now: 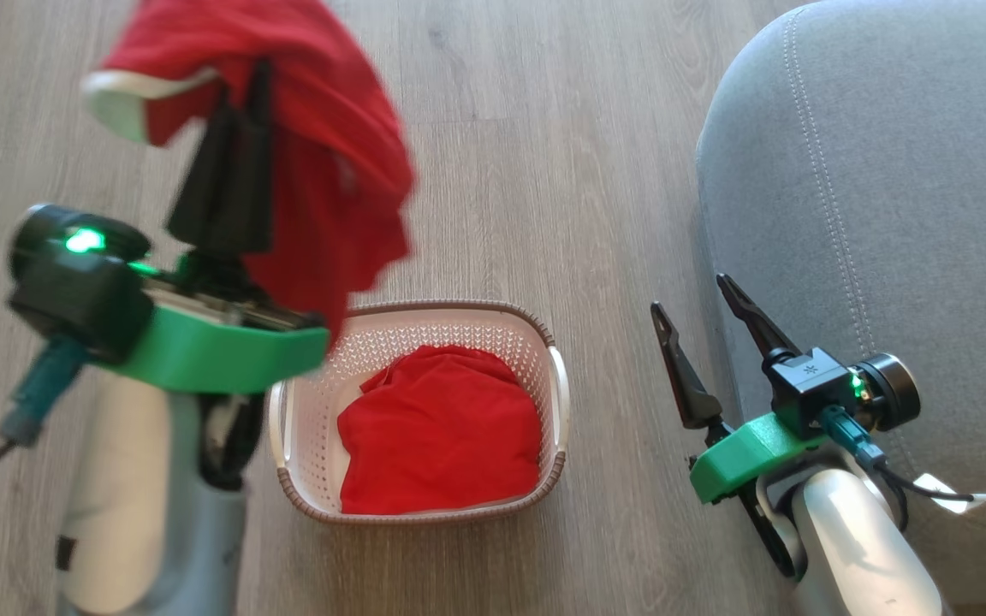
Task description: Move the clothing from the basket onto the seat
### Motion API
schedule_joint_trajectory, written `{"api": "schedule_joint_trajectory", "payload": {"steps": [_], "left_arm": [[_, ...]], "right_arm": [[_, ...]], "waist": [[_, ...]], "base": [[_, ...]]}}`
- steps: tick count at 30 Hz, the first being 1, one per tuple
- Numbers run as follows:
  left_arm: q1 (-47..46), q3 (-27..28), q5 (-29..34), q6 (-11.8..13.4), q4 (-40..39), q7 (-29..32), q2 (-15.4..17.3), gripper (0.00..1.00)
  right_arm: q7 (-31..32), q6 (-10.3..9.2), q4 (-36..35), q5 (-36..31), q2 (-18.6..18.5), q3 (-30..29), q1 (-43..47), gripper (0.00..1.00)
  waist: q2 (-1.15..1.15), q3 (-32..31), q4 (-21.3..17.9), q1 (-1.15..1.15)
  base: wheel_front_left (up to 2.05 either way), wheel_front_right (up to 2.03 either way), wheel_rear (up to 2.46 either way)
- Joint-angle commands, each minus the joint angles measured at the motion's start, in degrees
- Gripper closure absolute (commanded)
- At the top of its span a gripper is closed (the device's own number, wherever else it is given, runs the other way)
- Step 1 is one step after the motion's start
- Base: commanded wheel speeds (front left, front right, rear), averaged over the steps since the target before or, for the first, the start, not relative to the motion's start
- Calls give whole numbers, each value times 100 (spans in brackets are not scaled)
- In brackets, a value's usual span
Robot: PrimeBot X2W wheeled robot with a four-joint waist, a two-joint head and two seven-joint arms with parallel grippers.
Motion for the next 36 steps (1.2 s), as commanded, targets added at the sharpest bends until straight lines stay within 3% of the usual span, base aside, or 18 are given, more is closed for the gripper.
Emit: {"api": "schedule_joint_trajectory", "payload": {"steps": [1,8,19,26,31,36], "left_arm": [[-57,71,-15,-21,-249,-29,72,100],[69,-630,59,-52,-339,-29,72,100],[54,-752,29,-58,-358,-29,71,100],[7,-876,46,-58,-272,-29,71,100],[-14,-981,28,-59,-238,-29,78,100],[-45,-1201,-33,-59,-215,-29,145,100]], "right_arm": [[-6,16,-215,-29,1,144,-72,0],[-6,16,-357,-7,-29,151,-92,0],[-6,16,-501,-131,-78,264,-168,0],[-6,16,-755,-322,-403,797,-439,0],[-6,16,-1175,-182,-920,1686,-688,0],[-6,16,-1492,-191,-1260,2101,-896,0]], "waist": [[0,2,4,0],[0,64,34,0],[0,76,-1,0],[0,91,-36,0],[0,92,-25,0],[0,100,10,0]], "base": [[0,0,0],[0,0,0],[0,0,0],[0,0,0],[0,0,0],[0,0,0]]}}
